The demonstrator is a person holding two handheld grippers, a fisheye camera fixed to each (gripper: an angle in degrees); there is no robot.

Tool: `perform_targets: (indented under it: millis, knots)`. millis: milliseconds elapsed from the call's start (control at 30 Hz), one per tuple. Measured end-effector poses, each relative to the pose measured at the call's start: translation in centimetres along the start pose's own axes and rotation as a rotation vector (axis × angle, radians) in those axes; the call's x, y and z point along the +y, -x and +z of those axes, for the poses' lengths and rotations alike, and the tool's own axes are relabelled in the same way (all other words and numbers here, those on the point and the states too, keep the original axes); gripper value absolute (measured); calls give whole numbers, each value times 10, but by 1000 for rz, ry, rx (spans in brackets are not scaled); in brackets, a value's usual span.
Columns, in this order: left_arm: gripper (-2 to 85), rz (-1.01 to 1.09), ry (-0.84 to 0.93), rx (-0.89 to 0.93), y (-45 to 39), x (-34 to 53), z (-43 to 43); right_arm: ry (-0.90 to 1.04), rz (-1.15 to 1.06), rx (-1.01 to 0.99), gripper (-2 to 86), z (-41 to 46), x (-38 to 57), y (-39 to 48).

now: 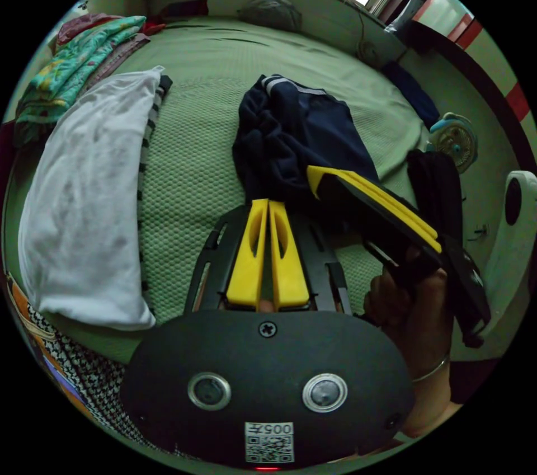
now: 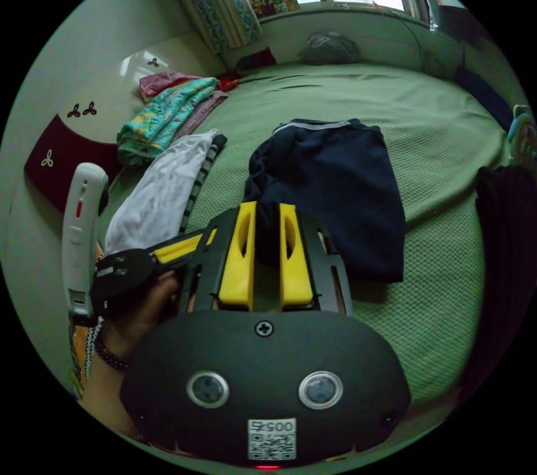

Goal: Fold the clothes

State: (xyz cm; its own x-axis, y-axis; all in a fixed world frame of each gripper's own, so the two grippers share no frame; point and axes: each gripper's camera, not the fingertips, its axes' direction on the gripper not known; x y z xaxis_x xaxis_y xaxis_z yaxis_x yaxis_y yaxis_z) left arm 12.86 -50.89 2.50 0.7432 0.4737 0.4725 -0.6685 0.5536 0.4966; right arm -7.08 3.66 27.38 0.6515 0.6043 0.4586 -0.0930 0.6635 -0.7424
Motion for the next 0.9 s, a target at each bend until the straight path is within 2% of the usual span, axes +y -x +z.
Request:
perform_targets:
  millis: [233,533,900]
  knots:
    - [-6,-2,-27,0,3,-2,-1,-54,21,-121,110,-15,-7,-16]
    - [-6,-25,-61,-14,11,-2,3,28,-48,-16,124,-11,-16,-11]
    - [-6,-73,-82,-27,15,-1,13,24,-30,45,123,-22,-12,-16]
